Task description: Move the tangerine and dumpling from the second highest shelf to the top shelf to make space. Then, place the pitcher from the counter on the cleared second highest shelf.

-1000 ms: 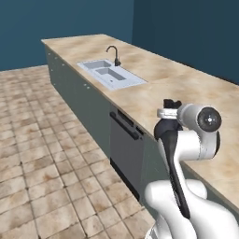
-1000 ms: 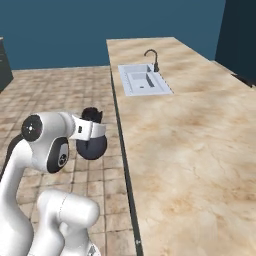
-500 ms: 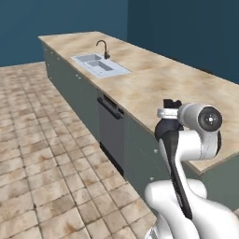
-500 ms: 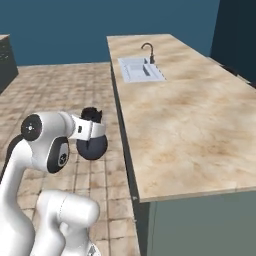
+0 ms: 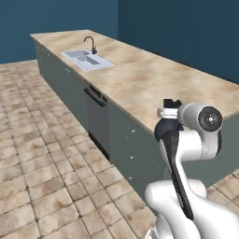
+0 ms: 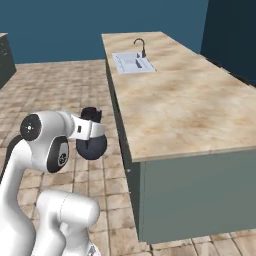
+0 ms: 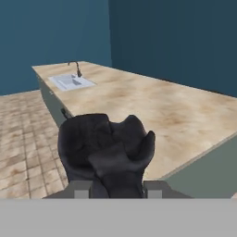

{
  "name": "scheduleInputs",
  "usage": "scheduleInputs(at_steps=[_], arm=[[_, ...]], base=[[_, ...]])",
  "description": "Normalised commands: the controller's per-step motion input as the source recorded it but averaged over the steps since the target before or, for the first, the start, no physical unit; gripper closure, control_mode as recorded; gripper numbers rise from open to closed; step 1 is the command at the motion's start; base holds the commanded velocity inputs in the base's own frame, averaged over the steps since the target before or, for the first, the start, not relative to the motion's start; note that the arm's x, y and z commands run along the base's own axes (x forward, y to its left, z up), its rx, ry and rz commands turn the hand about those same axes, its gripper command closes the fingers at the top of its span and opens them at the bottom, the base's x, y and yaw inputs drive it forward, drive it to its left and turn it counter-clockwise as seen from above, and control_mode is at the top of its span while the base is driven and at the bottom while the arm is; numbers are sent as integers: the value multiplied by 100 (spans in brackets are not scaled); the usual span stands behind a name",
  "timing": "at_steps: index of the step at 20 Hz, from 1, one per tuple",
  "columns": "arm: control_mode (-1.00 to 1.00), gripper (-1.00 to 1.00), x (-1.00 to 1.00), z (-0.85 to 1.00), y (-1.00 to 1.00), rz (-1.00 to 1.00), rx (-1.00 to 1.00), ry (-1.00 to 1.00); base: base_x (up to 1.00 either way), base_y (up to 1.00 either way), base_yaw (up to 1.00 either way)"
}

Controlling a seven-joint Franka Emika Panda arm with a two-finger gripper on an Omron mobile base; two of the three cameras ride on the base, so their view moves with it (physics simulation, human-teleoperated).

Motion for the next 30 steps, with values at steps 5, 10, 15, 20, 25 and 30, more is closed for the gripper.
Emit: scheduleInputs(at_steps=[5, 10, 15, 20, 25, 30], arm=[[100, 100, 0, 0, 0, 0, 0, 0], [100, 100, 0, 0, 0, 0, 0, 0], [100, 100, 0, 0, 0, 0, 0, 0], [100, 100, 0, 0, 0, 0, 0, 0], [100, 100, 0, 0, 0, 0, 0, 0], [100, 100, 0, 0, 0, 0, 0, 0]], base=[[-36, -32, -13], [-18, -53, -14], [-2, -73, -17], [0, -87, -18], [0, -90, -23], [4, -77, -38]])
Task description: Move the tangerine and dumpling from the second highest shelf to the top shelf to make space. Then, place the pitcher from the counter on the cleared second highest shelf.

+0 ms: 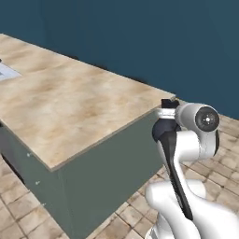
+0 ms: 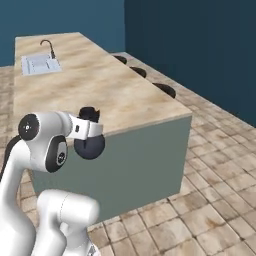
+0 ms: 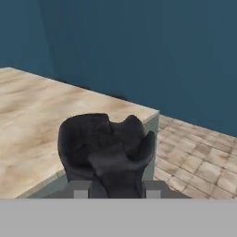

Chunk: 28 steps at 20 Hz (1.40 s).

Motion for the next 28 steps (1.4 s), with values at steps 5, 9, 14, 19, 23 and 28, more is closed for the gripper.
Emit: scheduleInputs(at_steps=[5, 9, 14, 19, 23, 28], arm=[[100, 100, 0, 0, 0, 0, 0, 0], [100, 100, 0, 0, 0, 0, 0, 0], [100, 100, 0, 0, 0, 0, 0, 0], [100, 100, 0, 0, 0, 0, 0, 0], [100, 100, 0, 0, 0, 0, 0, 0], [100, 100, 0, 0, 0, 0, 0, 0]], base=[[14, -47, -54], [24, -25, -60], [40, -13, -61], [56, -1, -57], [75, 6, -45], [97, 34, -33]])
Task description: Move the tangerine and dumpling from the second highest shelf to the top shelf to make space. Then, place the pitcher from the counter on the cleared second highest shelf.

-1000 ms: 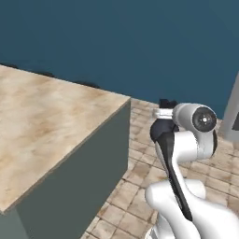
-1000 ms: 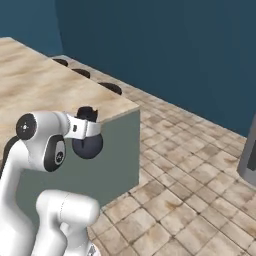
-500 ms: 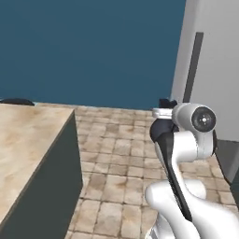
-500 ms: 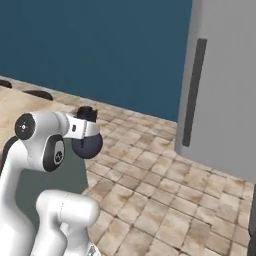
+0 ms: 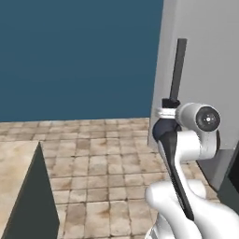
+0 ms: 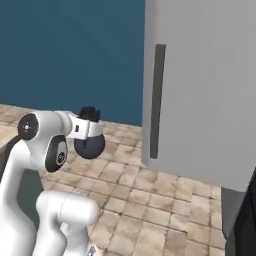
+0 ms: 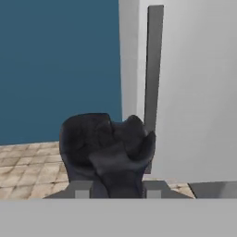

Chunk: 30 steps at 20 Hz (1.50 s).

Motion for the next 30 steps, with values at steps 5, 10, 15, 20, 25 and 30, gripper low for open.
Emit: scheduleInputs(at_steps=[5, 10, 15, 20, 25, 30], arm=[[100, 100, 0, 0, 0, 0, 0, 0], [100, 100, 0, 0, 0, 0, 0, 0], [100, 100, 0, 0, 0, 0, 0, 0], [100, 100, 0, 0, 0, 0, 0, 0], [100, 100, 0, 0, 0, 0, 0, 0], [100, 100, 0, 0, 0, 0, 0, 0]], base=[[84, 59, -18], [96, 62, -12], [98, 37, -16], [100, 28, -18], [95, 23, -22], [82, 12, -35]])
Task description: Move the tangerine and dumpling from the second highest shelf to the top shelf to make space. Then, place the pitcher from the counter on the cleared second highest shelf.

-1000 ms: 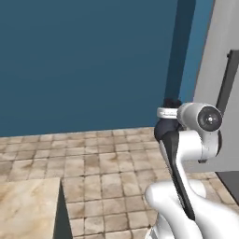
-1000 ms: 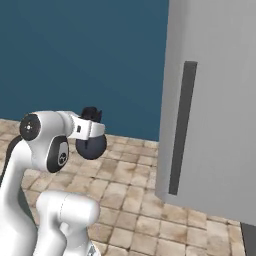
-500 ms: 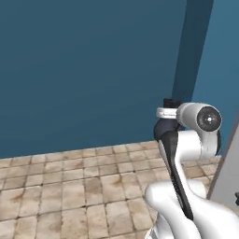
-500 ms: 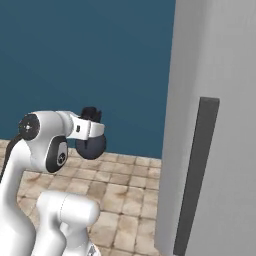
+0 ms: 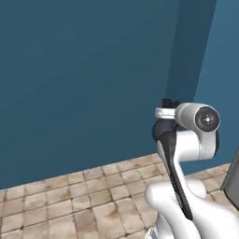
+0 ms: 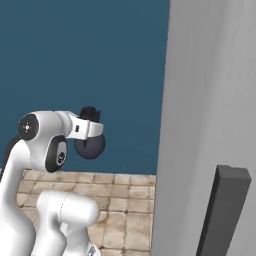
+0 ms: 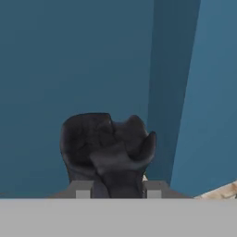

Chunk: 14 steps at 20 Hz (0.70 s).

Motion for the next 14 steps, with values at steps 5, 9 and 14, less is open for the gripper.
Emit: scheduleInputs(at_steps=[5, 9, 14], arm=[[100, 100, 0, 0, 0, 0, 0, 0], [100, 100, 0, 0, 0, 0, 0, 0], [100, 100, 0, 0, 0, 0, 0, 0]], base=[[61, 1, -47], [45, 0, -51], [31, 0, -52]])
